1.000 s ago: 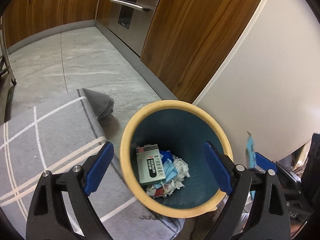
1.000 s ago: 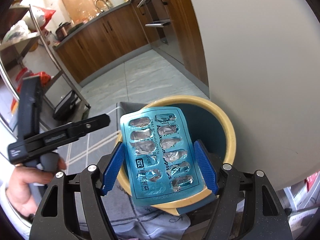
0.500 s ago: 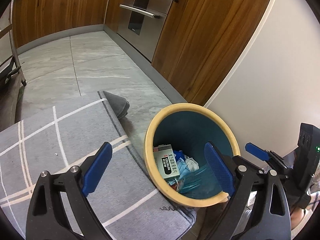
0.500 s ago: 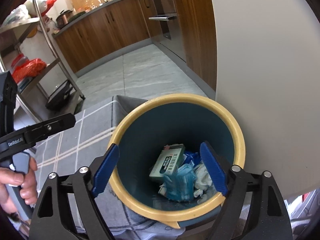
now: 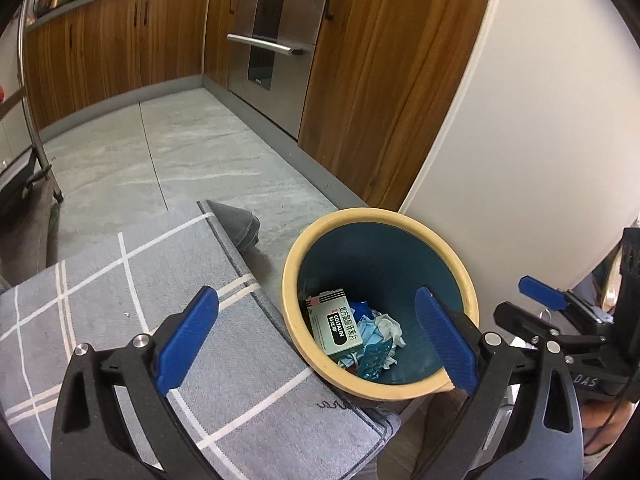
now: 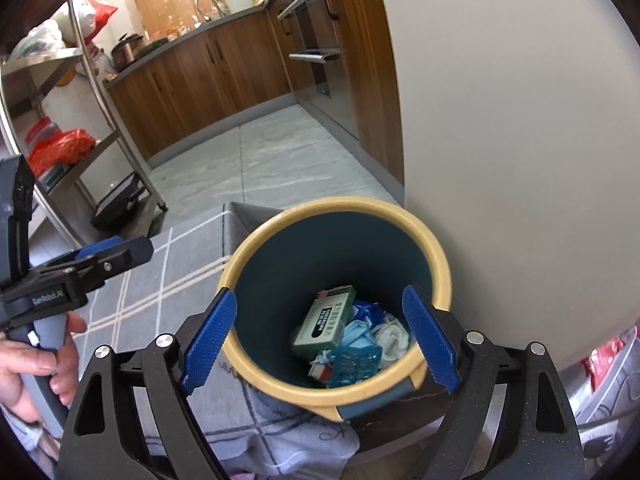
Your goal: Collect trash
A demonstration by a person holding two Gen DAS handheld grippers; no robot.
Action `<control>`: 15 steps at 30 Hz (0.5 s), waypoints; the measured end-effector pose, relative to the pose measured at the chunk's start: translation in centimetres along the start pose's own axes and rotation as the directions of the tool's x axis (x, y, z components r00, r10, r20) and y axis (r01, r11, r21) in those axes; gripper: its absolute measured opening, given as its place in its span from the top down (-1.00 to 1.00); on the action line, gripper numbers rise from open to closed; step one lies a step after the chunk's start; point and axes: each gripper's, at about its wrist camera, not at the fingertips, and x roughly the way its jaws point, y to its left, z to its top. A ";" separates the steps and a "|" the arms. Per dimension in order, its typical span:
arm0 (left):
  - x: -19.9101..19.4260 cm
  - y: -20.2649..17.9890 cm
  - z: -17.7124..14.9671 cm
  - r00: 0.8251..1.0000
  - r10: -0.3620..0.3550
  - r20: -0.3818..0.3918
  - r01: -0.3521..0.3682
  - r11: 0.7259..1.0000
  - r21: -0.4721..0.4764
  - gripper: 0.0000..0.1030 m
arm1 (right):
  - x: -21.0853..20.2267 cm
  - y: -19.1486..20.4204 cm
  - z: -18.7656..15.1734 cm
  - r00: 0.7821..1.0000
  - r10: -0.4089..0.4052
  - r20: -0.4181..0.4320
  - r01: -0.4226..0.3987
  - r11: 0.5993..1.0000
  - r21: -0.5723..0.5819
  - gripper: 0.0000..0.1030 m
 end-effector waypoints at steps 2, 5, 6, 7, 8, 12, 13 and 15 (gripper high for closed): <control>-0.6 -0.5 -0.3 1.000 0.003 0.015 -0.003 1.000 0.014 -0.88 | -0.9 -0.1 -0.3 1.000 -0.003 0.015 0.003 1.000 0.000 -0.68; -1.8 -1.6 -0.9 0.999 0.008 0.044 -0.010 0.999 0.039 -0.88 | -2.1 -0.1 -0.7 0.999 -0.009 0.032 0.010 1.000 -0.009 -0.69; -2.0 -1.8 -1.0 0.999 0.008 0.047 -0.010 0.999 0.043 -0.88 | -2.5 -0.1 -0.9 0.999 -0.012 0.039 0.012 1.000 -0.008 -0.69; -2.4 -2.1 -1.2 0.999 0.006 0.052 -0.009 0.999 0.047 -0.88 | -3.0 -0.2 -1.1 0.999 -0.012 0.047 0.012 1.000 -0.009 -0.71; -2.7 -2.3 -1.4 0.998 0.006 0.056 -0.008 0.999 0.050 -0.88 | -3.4 -0.2 -1.3 0.998 -0.015 0.053 0.015 1.000 -0.011 -0.72; -3.8 -3.2 -2.3 0.997 -0.003 0.079 -0.002 0.998 0.062 -0.88 | -4.6 -0.4 -1.9 0.996 -0.037 0.081 0.038 0.999 -0.014 -0.77; -4.1 -3.4 -2.5 0.996 -0.003 0.085 -0.002 0.998 0.064 -0.88 | -4.9 -0.5 -2.0 0.995 -0.043 0.086 0.044 0.999 -0.014 -0.78; -4.6 -3.8 -2.9 0.995 -0.006 0.097 0.000 0.998 0.059 -0.88 | -5.6 -0.7 -2.3 0.994 -0.046 0.099 0.047 0.999 -0.006 -0.79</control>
